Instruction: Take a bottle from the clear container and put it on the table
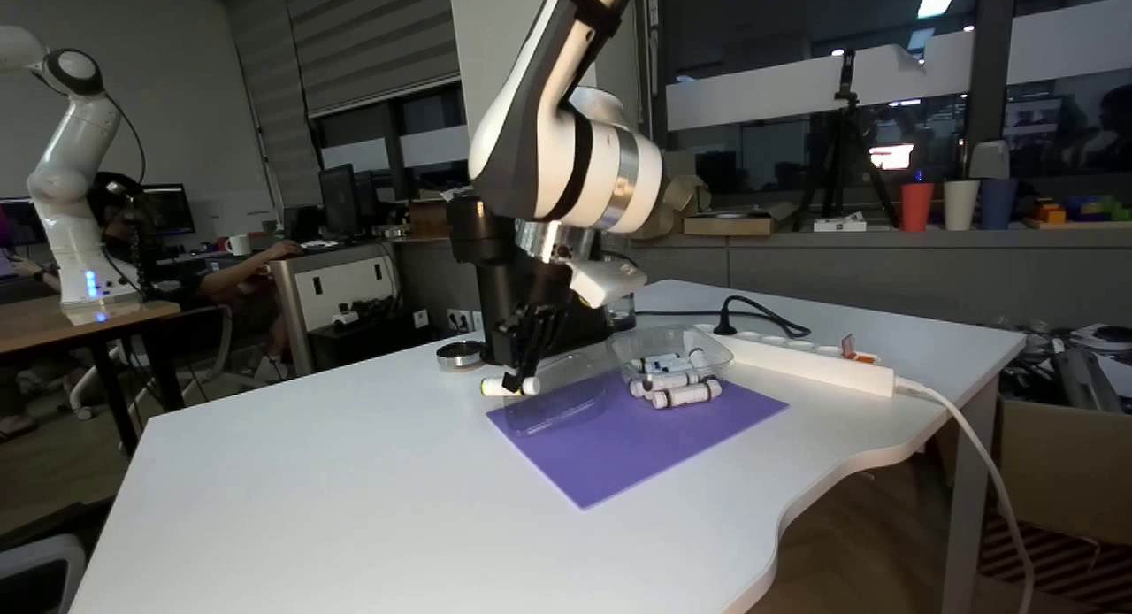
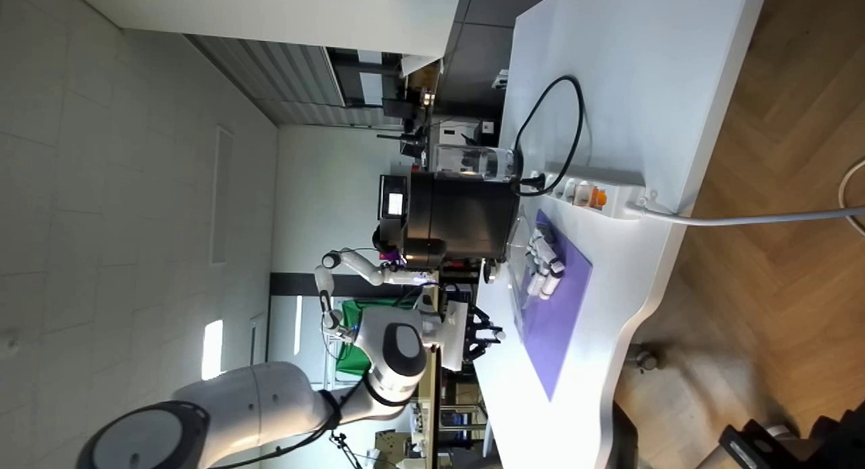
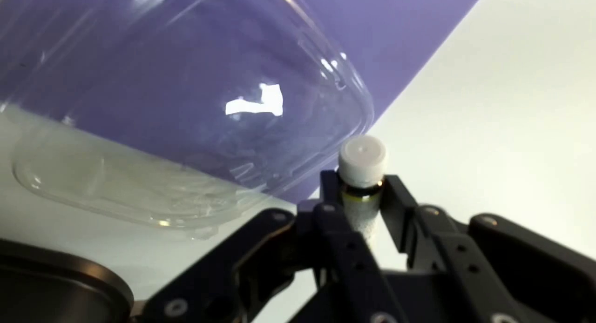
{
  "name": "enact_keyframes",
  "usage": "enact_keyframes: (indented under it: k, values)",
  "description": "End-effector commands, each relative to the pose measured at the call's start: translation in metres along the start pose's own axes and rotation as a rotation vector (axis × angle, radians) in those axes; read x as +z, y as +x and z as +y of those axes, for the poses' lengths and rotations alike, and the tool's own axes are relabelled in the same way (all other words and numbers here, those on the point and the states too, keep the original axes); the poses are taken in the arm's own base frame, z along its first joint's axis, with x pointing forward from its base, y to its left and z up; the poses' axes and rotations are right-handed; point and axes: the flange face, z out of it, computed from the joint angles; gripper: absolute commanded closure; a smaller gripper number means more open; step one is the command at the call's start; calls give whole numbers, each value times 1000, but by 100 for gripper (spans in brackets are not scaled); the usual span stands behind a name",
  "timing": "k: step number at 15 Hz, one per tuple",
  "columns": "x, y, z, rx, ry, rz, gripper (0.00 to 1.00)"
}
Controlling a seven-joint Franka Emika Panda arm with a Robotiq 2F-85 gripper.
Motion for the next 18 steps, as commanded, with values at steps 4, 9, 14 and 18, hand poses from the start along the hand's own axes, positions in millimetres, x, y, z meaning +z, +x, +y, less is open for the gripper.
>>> enact_keyframes:
  k: [4, 9, 14, 18]
  values:
    - [29, -15, -38, 145, -178, 84, 93]
    - [42, -15, -57, 318, -246, 6, 93]
    - [49, -12, -75, 408, -237, -39, 93]
    - [50, -11, -78, 452, -231, -47, 93]
